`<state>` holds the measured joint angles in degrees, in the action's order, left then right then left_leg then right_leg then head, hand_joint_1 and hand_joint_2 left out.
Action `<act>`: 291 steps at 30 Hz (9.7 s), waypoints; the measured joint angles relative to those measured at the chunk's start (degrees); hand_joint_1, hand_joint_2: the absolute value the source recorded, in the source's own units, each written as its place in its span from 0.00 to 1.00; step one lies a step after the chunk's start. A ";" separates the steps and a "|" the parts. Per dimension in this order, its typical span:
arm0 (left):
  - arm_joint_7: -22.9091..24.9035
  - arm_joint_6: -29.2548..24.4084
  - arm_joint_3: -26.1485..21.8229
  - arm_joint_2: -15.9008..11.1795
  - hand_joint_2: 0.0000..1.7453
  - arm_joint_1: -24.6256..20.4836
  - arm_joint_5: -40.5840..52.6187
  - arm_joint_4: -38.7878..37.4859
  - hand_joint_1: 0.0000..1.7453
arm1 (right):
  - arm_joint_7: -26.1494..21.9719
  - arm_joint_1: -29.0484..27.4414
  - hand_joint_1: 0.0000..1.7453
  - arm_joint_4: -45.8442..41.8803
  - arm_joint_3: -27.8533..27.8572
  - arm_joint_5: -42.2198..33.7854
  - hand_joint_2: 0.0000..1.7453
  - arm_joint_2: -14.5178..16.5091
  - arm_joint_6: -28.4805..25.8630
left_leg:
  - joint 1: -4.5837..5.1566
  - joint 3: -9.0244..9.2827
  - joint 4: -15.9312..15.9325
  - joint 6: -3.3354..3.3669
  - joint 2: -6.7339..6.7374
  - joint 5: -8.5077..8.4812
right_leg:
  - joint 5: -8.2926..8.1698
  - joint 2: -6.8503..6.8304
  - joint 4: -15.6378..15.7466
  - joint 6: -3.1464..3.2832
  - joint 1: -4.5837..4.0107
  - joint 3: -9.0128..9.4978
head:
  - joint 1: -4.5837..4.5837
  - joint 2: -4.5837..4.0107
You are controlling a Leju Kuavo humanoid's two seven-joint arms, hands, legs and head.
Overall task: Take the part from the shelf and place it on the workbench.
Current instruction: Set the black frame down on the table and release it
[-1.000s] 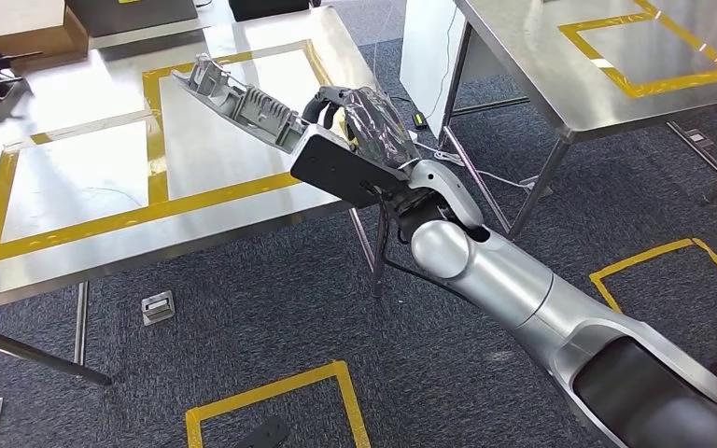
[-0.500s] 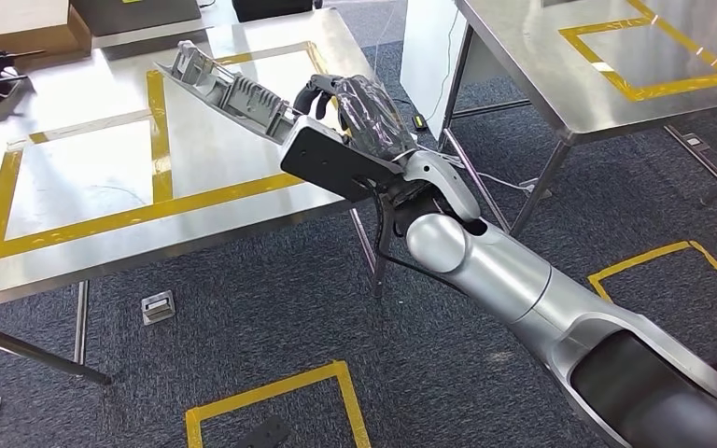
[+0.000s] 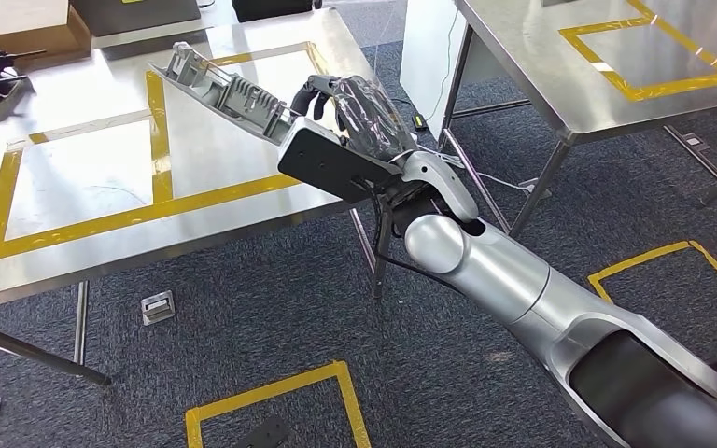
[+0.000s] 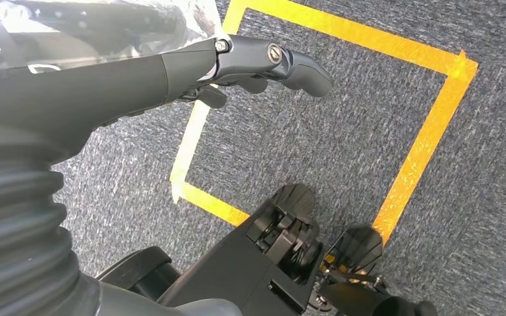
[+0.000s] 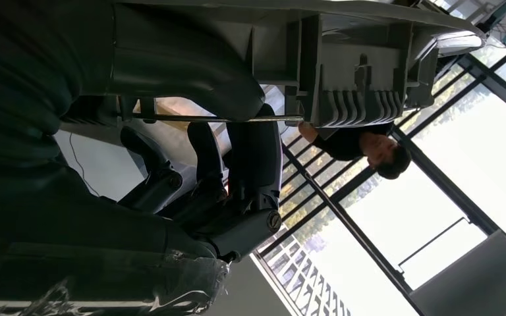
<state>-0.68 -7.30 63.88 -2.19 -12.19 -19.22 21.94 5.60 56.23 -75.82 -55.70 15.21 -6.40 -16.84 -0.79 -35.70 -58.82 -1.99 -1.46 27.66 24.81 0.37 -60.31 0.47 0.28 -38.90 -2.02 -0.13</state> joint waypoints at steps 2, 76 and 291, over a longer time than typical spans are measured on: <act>0.00 0.00 -0.06 0.00 1.00 0.00 0.01 0.00 0.00 | 0.00 0.00 1.00 0.00 -0.02 -0.01 1.00 0.01 0.01 | 0.00 -0.01 0.00 0.00 0.00 0.00 | 0.00 0.00 0.00 -0.01 0.01 0.00 | 0.00 0.00; 0.07 0.16 -1.91 0.83 1.00 0.50 0.38 -0.50 0.00 | -0.61 -1.40 1.00 0.54 -0.48 0.78 1.00 -0.04 -0.11 | -0.68 -1.15 -1.65 1.21 0.19 0.92 | -4.70 0.32 1.12 0.20 0.72 -3.45 | 0.10 0.00; 0.66 -2.80 -2.98 0.31 0.00 2.07 -5.29 -1.32 0.00 | 0.13 -15.48 0.00 -12.36 5.09 -5.86 0.00 -4.64 -3.11 | 0.38 7.70 1.19 0.69 0.92 4.57 | -3.05 -0.29 0.68 0.07 0.22 -0.48 | 0.36 0.00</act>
<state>-0.02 -10.10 60.89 -1.88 -10.12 -24.51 20.63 5.72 40.75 -88.18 -50.62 9.35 -11.05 -19.95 -0.41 -28.00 -57.63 -1.30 -0.54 32.23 21.76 0.08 -59.63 0.53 0.50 -39.37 -1.66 -0.13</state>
